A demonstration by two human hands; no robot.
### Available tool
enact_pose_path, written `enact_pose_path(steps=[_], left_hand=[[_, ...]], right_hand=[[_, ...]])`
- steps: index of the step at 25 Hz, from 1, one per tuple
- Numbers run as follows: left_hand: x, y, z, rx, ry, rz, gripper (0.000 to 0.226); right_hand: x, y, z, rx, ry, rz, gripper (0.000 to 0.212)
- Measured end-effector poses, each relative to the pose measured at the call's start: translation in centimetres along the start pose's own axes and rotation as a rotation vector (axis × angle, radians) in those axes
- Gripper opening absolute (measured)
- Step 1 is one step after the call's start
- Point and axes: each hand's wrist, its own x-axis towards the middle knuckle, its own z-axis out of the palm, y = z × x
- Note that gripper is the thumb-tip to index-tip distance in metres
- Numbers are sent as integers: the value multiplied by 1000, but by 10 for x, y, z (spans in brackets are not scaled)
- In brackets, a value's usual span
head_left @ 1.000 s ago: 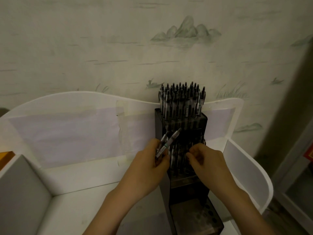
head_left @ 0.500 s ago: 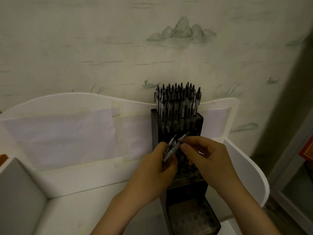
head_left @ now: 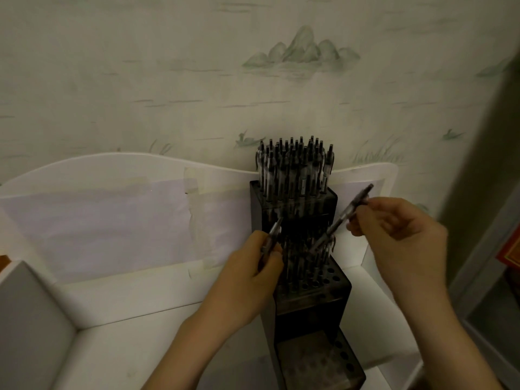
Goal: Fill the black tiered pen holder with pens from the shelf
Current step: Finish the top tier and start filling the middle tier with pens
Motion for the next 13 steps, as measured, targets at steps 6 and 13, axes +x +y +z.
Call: enact_pose_path(steps=[6, 13], left_hand=[[1, 1, -2, 9, -32, 17, 18], [-1, 1, -5, 33, -59, 30, 17]], right_hand=[[-15, 28, 6, -408, -134, -115, 11], [-19, 49, 11, -448, -216, -75, 12]])
